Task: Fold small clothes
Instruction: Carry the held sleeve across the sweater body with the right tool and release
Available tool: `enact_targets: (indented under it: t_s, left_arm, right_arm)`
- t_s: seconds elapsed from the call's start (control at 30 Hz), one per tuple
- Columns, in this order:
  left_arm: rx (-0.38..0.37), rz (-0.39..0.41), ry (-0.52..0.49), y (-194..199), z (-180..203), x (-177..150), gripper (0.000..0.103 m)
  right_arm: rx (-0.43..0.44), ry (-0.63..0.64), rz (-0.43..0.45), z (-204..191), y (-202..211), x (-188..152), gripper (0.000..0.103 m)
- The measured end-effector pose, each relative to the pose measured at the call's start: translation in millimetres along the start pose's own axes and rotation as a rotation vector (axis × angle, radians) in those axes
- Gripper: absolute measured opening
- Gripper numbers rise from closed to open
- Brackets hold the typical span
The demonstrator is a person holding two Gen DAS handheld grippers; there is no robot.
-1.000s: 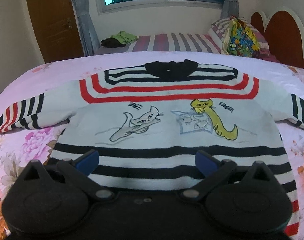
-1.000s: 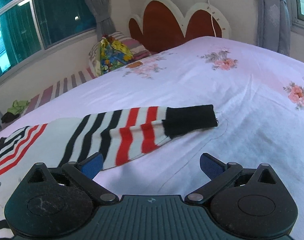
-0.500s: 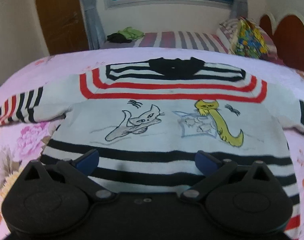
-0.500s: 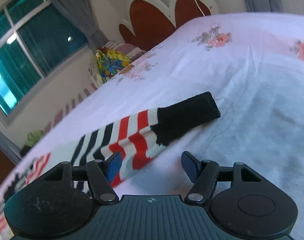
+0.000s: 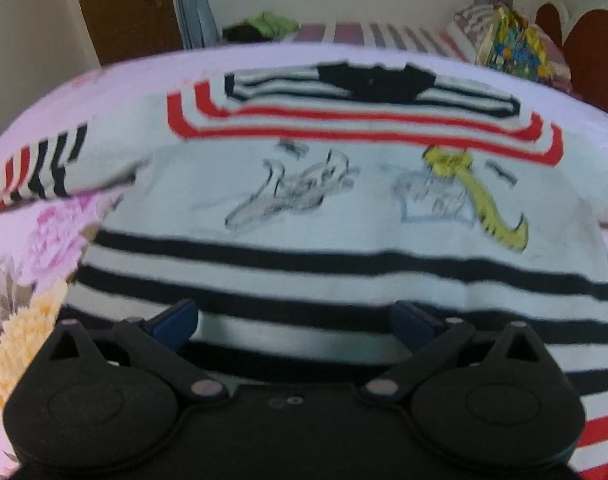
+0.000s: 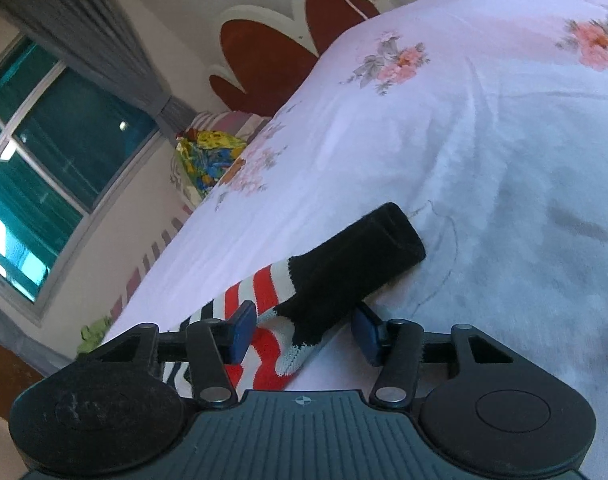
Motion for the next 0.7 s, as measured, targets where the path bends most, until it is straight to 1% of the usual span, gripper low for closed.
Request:
enact_targets:
  t_s: [0.03,0.07,0.1,0.23,0.33,0.43,0.57,0.7]
  left_arm:
    - [0.000,0.000,-0.001,-1.5,-1.4,-1.4,0.102]
    - [0.012,0.003,-0.007,-2.6,-2.7,-2.5,0.102]
    - [0.018,0.009,-0.022,-3.4,-3.0,-3.1,0.102]
    - [0.045,0.065,-0.084,0.6,-6.1,4.8,0.102]
    - [0.033,0.088,-0.068,1.8,-20.0,18.6,0.102]
    - [0.015,0.108,-0.055,0.7,-36.8,32.4,0.102]
    - [-0.002,0.126,-0.053,-4.3,-58.9,47.5,0.102]
    - [-0.034,0.142,-0.034,-9.0,-84.8,60.1,0.102]
  right_arm:
    - [-0.013,0.008,-0.006,0.1,0.8,-0.1,0.017]
    - [0.002,-0.002,-0.018,1.8,2.8,0.2,0.011]
    - [0.001,-0.003,-0.024,2.5,3.7,0.4,0.009]
    - [-0.018,0.044,-0.009,-5.1,14.2,-2.6,0.008]
    - [-0.038,0.091,0.013,-20.4,14.2,-4.2,0.008]
    - [-0.040,0.130,0.025,-38.7,13.9,-7.0,0.008]
    - [-0.027,0.210,0.048,-74.9,18.2,-18.2,0.008]
    - [-0.002,0.306,0.055,-121.7,22.3,-44.1,0.008]
Point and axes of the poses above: each gripper's, at about its wrist camera, not at the fingertips, and y roughly against the way its jaws point, z to its right, x to its top, the point moved 6 cm from there along -y, roughly the way its jaws point, and after that the axes turned 6 degrees about -z, right-handed, at the moved point
